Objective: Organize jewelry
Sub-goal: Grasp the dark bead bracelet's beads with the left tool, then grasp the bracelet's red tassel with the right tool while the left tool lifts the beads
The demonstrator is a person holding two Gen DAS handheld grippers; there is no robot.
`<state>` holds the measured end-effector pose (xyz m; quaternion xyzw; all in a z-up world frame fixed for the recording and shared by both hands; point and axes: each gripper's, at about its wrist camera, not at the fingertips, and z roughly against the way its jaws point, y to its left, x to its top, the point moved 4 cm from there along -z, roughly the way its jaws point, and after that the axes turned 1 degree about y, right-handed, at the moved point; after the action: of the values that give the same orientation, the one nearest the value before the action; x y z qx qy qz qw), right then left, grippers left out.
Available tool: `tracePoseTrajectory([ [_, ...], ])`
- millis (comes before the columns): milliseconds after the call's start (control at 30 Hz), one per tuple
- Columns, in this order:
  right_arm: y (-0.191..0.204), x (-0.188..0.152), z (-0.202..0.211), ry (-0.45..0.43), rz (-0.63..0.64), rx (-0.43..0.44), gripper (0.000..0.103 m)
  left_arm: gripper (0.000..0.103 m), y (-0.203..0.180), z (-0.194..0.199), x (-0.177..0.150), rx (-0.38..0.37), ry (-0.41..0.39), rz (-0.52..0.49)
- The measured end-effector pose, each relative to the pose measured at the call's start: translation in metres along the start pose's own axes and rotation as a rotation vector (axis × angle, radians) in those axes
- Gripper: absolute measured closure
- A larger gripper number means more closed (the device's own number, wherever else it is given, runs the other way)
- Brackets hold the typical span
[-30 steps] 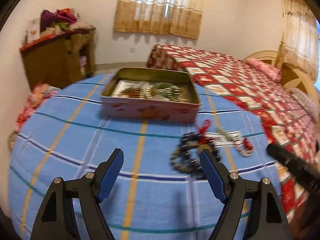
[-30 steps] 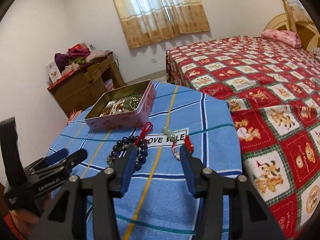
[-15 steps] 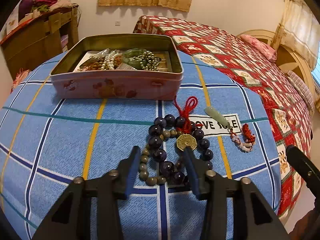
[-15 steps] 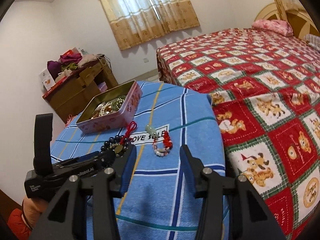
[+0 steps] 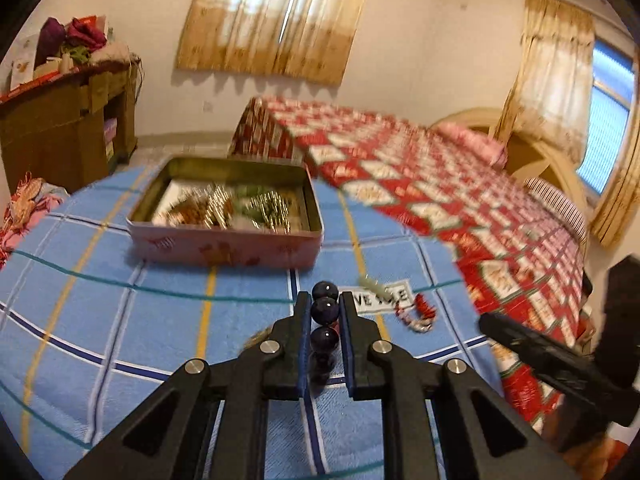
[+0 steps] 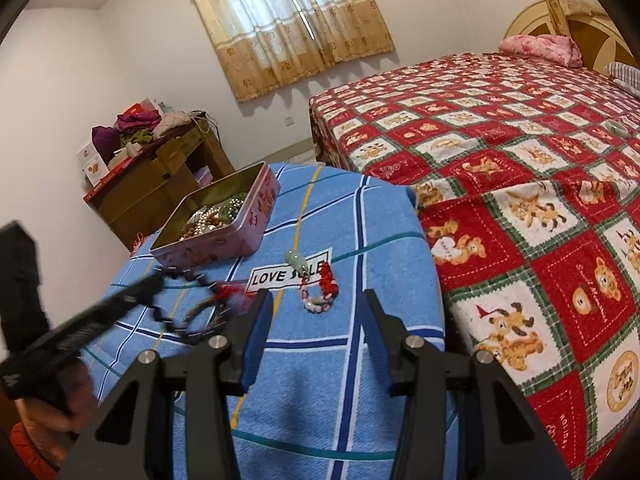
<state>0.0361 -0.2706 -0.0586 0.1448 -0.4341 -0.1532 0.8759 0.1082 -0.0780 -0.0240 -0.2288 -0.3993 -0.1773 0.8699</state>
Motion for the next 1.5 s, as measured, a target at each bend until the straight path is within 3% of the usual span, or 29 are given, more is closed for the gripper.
tracePoseTrajectory([
  [133,0.009,-0.003,-0.005,0.02,0.021,0.013,0.055,0.09,0.013,0.027,0.004,-0.017,-0.057,0.008],
  [433,0.034,-0.011,-0.01,0.049,0.071,0.06,0.055,0.09,0.038,0.058,-0.001,-0.023,-0.107,0.035],
  [567,0.046,-0.015,-0.013,0.062,0.105,0.085,0.055,0.09,0.041,0.08,0.003,-0.07,-0.149,0.054],
  [967,0.124,-0.043,-0.052,0.259,0.211,0.318,0.055,0.09,0.059,0.097,-0.005,0.036,-0.175,0.07],
  [1133,0.157,-0.065,-0.088,0.387,0.316,0.277,0.055,0.09,0.067,0.104,-0.004,0.044,-0.192,0.088],
  [1200,0.162,-0.068,-0.094,0.383,0.355,0.239,0.06,0.09,0.069,0.105,-0.005,0.049,-0.195,0.092],
  [1267,0.164,-0.07,-0.098,0.405,0.398,0.212,0.095,0.09,0.071,0.104,-0.005,0.06,-0.193,0.089],
  [1367,0.151,-0.063,-0.091,0.391,0.331,0.234,0.094,0.09,0.074,0.104,-0.006,0.069,-0.191,0.096],
  [1500,0.143,-0.038,-0.06,0.271,0.314,0.274,0.095,0.09,0.08,0.105,-0.006,0.053,-0.201,0.118],
])
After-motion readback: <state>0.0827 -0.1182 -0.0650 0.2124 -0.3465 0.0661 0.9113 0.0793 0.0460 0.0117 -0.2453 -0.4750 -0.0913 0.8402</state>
